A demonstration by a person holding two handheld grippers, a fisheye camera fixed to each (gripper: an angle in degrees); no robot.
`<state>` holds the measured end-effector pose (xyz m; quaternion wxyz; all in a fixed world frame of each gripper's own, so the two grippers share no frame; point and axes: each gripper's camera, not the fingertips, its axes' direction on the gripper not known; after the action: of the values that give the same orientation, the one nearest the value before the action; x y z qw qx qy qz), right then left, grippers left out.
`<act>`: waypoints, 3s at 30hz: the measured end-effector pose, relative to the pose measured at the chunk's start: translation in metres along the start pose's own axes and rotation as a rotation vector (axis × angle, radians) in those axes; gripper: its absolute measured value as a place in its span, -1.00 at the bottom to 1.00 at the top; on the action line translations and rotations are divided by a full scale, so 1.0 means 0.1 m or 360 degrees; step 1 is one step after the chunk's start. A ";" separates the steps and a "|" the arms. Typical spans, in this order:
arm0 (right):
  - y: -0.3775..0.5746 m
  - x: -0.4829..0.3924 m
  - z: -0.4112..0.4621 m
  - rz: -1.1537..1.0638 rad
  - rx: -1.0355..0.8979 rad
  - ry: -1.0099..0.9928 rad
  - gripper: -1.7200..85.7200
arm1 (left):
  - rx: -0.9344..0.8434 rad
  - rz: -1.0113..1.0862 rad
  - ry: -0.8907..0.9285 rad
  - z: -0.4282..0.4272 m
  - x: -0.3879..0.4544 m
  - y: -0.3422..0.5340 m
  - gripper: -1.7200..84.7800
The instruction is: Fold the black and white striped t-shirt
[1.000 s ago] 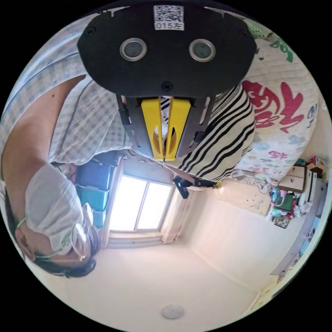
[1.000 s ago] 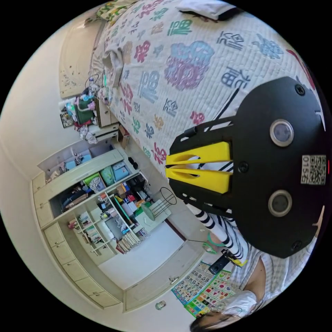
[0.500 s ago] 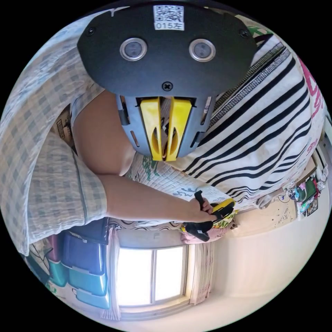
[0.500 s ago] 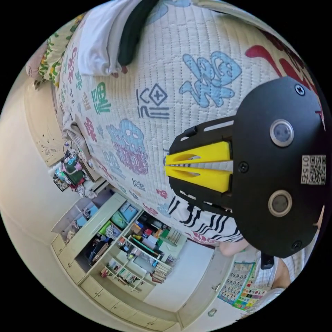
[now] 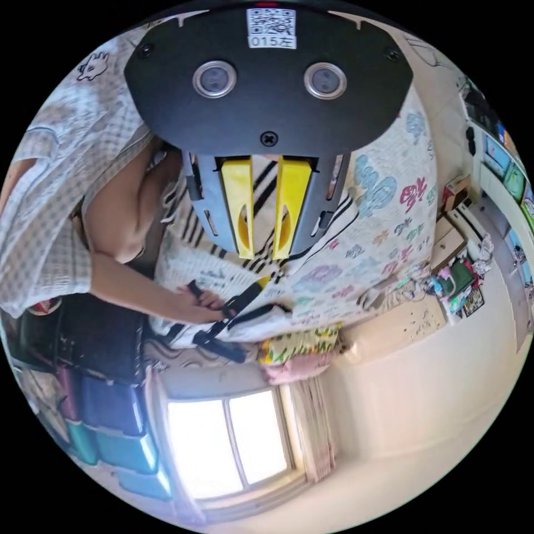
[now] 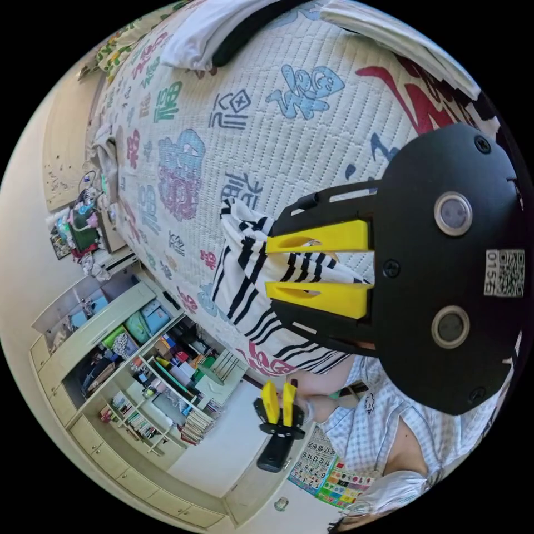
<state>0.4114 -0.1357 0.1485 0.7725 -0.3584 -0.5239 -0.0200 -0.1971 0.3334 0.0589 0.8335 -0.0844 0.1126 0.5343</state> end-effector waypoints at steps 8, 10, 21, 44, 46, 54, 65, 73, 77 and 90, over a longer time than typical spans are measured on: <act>0.42 0.50 -0.24 0.0173 -0.0183 0.0166 -0.97 | -0.0551 -0.0166 0.0125 1.11 -0.96 -0.25 -0.90; 0.51 0.55 -0.30 0.0135 -0.0142 0.0173 -0.97 | -0.0520 -0.0175 0.0161 1.03 -1.07 -0.38 -0.90; 0.25 1.05 -0.33 0.0295 0.0239 -0.0226 -0.76 | -0.0465 -0.0951 0.0324 1.18 -2.73 -0.41 -0.77; 2.83 0.62 0.55 -0.0236 -0.0045 -0.0147 -0.76 | -0.0404 -0.0223 0.0508 0.64 -2.27 -0.37 -0.82; 3.31 0.36 0.90 -0.0327 -0.0127 -0.0017 -0.76 | -0.0452 -0.0031 0.0742 0.62 -1.93 -0.33 -0.81; 4.75 -0.07 2.41 -0.0593 -0.0395 0.0707 -0.78 | -0.0803 0.0469 0.0433 0.66 -0.43 0.77 -0.80; 5.92 -0.08 4.38 -0.0907 -0.0402 0.1583 -0.84 | -0.0576 0.0326 -0.0124 0.80 0.16 2.11 -0.85; 6.56 0.07 5.13 -0.0927 -0.0233 0.1779 -0.96 | -0.0511 0.0574 -0.0421 1.08 0.60 2.58 -0.82; 6.69 0.14 5.33 -0.0892 -0.0226 0.1743 -0.98 | -0.0571 0.0722 -0.0419 1.33 0.70 2.68 -0.81; 6.91 0.27 5.68 -0.0818 -0.0189 0.1665 -0.98 | -0.0737 0.0843 -0.0232 1.64 0.77 2.94 -0.95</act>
<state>0.2530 0.7136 -0.0869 0.8773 -0.2050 -0.1411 -0.4105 -0.4179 0.5653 0.1888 0.6307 -0.2006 -0.0531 0.7478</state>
